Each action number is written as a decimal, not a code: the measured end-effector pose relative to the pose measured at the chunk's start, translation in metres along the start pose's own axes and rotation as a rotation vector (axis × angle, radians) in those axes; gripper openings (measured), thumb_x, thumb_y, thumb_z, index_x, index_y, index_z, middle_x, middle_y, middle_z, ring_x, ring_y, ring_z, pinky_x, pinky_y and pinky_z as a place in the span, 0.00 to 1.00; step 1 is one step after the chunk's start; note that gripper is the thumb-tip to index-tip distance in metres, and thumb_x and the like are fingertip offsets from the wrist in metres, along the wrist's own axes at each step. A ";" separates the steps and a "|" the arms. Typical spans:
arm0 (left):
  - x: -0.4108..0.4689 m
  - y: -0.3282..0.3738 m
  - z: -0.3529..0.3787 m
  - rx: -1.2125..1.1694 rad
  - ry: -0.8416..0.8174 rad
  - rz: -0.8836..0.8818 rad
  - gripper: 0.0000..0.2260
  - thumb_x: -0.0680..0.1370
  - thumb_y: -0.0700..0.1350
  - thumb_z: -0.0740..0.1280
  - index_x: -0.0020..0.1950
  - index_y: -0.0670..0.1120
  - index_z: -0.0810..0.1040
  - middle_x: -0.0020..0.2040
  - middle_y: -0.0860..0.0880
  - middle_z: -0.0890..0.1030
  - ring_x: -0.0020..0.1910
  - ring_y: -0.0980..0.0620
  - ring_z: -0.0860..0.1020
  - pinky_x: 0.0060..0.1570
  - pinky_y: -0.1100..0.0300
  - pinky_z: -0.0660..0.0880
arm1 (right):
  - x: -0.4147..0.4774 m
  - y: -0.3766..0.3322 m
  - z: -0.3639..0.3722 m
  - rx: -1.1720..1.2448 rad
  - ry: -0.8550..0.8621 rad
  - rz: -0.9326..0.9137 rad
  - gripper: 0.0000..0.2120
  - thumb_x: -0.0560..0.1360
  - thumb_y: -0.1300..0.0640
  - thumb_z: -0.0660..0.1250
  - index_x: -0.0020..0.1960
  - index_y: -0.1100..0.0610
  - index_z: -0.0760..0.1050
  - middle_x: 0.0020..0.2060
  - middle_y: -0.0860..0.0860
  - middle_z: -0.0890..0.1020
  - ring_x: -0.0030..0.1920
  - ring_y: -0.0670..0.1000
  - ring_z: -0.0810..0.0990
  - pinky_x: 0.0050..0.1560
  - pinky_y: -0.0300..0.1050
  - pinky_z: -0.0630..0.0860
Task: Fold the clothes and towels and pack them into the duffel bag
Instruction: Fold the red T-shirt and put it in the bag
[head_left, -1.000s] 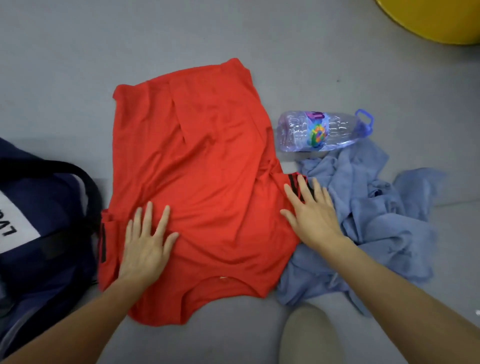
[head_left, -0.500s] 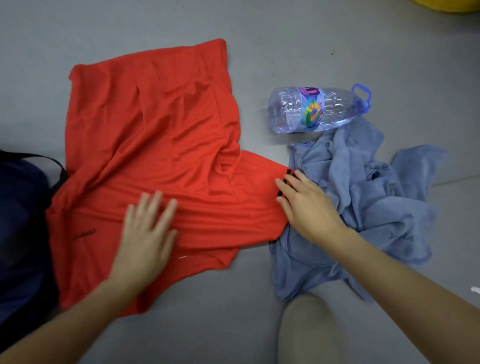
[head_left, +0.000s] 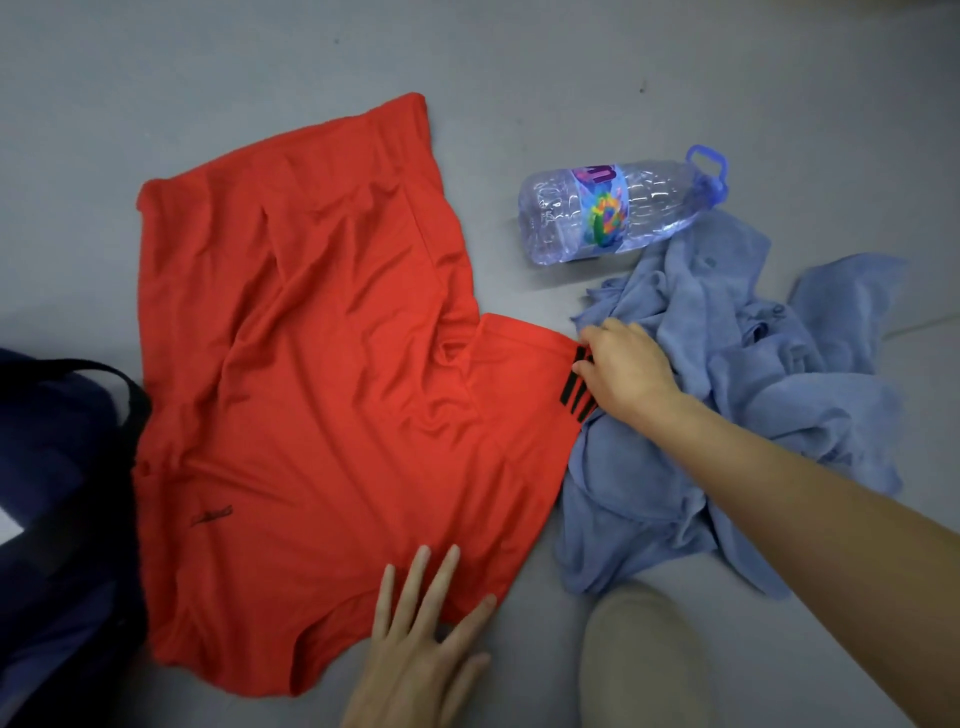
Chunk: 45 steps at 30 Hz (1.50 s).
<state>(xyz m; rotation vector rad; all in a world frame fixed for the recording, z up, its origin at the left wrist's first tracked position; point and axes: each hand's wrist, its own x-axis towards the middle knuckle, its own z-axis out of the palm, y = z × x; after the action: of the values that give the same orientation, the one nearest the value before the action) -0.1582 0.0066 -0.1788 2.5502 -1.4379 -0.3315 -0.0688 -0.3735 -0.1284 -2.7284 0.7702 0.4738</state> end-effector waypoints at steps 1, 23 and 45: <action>0.008 -0.001 -0.009 -0.040 0.011 0.016 0.20 0.75 0.59 0.67 0.66 0.59 0.80 0.76 0.42 0.69 0.77 0.38 0.63 0.70 0.37 0.64 | 0.000 0.001 -0.001 0.059 0.010 0.004 0.11 0.77 0.51 0.68 0.55 0.57 0.78 0.54 0.57 0.79 0.56 0.63 0.76 0.53 0.53 0.74; 0.355 -0.066 -0.117 -0.412 -0.528 -0.080 0.13 0.80 0.39 0.68 0.64 0.47 0.79 0.49 0.51 0.80 0.37 0.59 0.74 0.31 0.77 0.66 | -0.051 0.020 -0.053 1.251 -0.146 0.190 0.08 0.81 0.67 0.64 0.48 0.58 0.79 0.43 0.58 0.85 0.44 0.52 0.86 0.50 0.46 0.84; 0.349 -0.020 -0.113 -0.487 -0.718 -0.266 0.12 0.85 0.55 0.55 0.61 0.53 0.75 0.48 0.49 0.76 0.39 0.48 0.77 0.29 0.59 0.74 | -0.081 0.021 -0.080 1.164 -0.288 0.039 0.14 0.81 0.67 0.62 0.57 0.53 0.83 0.45 0.55 0.87 0.47 0.54 0.86 0.50 0.48 0.83</action>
<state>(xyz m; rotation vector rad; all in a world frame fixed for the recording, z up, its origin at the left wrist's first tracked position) 0.0659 -0.2762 -0.1103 2.2812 -0.9807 -1.5488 -0.1267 -0.3802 -0.0285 -1.5317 0.6974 0.2703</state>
